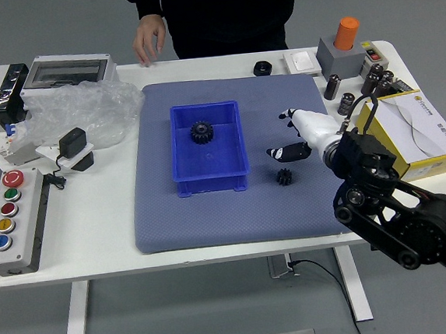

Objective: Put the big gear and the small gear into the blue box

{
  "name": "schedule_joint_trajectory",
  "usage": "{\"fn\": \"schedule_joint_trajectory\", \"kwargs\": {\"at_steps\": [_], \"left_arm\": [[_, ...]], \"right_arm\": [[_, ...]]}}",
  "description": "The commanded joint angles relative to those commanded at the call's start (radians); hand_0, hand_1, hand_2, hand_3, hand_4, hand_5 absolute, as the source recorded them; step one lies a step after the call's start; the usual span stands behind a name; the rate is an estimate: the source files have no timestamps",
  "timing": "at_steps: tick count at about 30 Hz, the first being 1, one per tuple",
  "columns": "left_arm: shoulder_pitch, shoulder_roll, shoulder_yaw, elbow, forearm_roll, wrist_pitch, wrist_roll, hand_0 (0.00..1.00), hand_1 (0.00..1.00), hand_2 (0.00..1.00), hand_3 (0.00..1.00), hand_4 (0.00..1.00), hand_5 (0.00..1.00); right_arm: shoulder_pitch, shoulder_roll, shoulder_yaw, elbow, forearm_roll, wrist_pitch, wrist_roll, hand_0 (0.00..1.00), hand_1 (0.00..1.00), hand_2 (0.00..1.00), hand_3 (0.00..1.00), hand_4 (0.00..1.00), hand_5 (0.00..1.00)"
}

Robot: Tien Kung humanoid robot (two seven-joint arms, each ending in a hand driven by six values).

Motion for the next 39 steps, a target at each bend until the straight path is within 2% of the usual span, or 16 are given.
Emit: {"fn": "schedule_joint_trajectory", "kwargs": {"at_steps": [1,11,18,30,31,36,37,39], "left_arm": [[-0.001,0.000,-0.001,0.000,0.001,0.000,0.000,0.814,0.797,0.808,0.838,0.626,0.274],[-0.004,0.000,0.002,0.000,-0.005,0.001,0.000,0.814,0.797,0.808,0.838,0.626,0.274],[-0.008,0.000,0.000,0.000,-0.006,0.001,0.001,0.814,0.798,0.808,0.838,0.626,0.274],[-0.011,0.003,0.001,0.000,-0.010,0.001,0.003,0.814,0.798,0.809,0.838,0.627,0.275],[-0.011,0.003,0.001,0.000,-0.010,0.001,0.002,0.814,0.799,0.809,0.838,0.627,0.277],[-0.012,0.004,0.001,0.000,-0.011,0.001,0.002,0.814,0.799,0.809,0.838,0.627,0.277],[-0.013,0.004,0.001,0.000,-0.011,0.001,0.003,0.815,0.799,0.809,0.838,0.628,0.276],[-0.013,0.004,0.001,0.000,-0.011,0.001,0.003,0.815,0.799,0.809,0.838,0.628,0.276]], "right_arm": [[-0.005,-0.001,-0.003,-0.004,0.004,-0.005,0.001,0.738,0.661,0.765,0.838,0.812,0.464],[-0.029,-0.007,-0.035,-0.033,0.040,-0.027,0.019,0.738,0.655,0.761,0.828,0.808,0.469],[-0.027,-0.007,-0.059,-0.027,0.054,-0.022,0.015,0.732,0.647,0.755,0.821,0.804,0.480],[-0.028,-0.032,-0.095,-0.010,0.080,-0.005,0.001,0.725,0.636,0.740,0.801,0.797,0.499],[-0.028,-0.033,-0.098,-0.010,0.082,-0.005,0.001,0.716,0.621,0.701,0.762,0.791,0.503],[-0.029,-0.037,-0.118,-0.007,0.090,-0.007,0.000,0.716,0.621,0.701,0.762,0.791,0.503],[-0.029,-0.038,-0.122,-0.007,0.091,-0.008,0.000,0.684,0.594,0.676,0.717,0.773,0.514],[-0.029,-0.039,-0.131,-0.005,0.095,-0.012,-0.001,0.684,0.594,0.676,0.717,0.773,0.514]]}}
